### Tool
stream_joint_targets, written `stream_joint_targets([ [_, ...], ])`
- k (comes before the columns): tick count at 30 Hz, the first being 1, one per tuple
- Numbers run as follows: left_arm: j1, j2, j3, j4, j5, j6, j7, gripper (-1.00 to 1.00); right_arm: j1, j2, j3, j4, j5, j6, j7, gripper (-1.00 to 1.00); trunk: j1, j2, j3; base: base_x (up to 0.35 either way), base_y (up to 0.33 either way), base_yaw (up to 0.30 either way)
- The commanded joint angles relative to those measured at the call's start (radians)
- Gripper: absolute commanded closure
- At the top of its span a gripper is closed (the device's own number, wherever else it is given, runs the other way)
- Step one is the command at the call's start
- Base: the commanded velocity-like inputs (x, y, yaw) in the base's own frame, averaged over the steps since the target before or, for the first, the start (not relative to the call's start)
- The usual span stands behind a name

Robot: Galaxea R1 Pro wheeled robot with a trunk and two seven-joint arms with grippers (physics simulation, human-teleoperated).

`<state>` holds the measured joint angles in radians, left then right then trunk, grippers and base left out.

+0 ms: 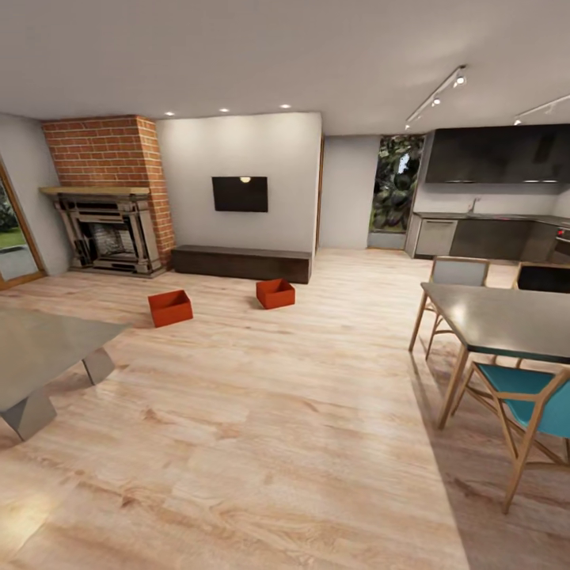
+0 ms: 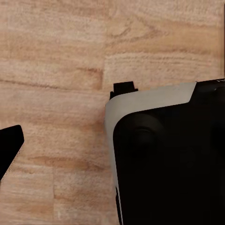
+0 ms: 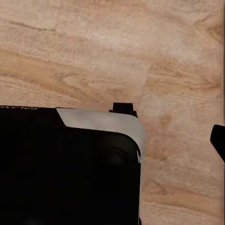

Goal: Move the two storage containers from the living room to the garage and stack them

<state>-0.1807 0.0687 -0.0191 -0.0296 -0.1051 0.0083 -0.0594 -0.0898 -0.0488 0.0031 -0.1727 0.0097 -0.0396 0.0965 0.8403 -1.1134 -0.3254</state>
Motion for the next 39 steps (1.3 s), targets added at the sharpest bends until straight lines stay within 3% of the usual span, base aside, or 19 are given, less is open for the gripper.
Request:
stream_joint_targets([
  [1,0.000,0.000,-0.001,-0.001,-0.010,0.001,-0.002,-1.00,0.000,0.000,0.000,0.001,0.001,-0.003,0.003,-1.00,0.001,-0.001,-0.001,0.346,-0.083,0.000],
  [29,0.000,0.000,-0.001,-0.001,-0.010,0.001,-0.002,-1.00,0.000,0.000,0.001,0.001,0.001,-0.003,0.003,-1.00,0.001,-0.001,-0.001,0.346,-0.083,0.002],
  [39,0.000,0.000,-0.001,-0.001,-0.010,0.001,-0.002,-1.00,-0.001,0.000,0.001,0.001,0.001,-0.003,0.003,-1.00,0.001,-0.001,-0.001,0.346,-0.083,0.166],
])
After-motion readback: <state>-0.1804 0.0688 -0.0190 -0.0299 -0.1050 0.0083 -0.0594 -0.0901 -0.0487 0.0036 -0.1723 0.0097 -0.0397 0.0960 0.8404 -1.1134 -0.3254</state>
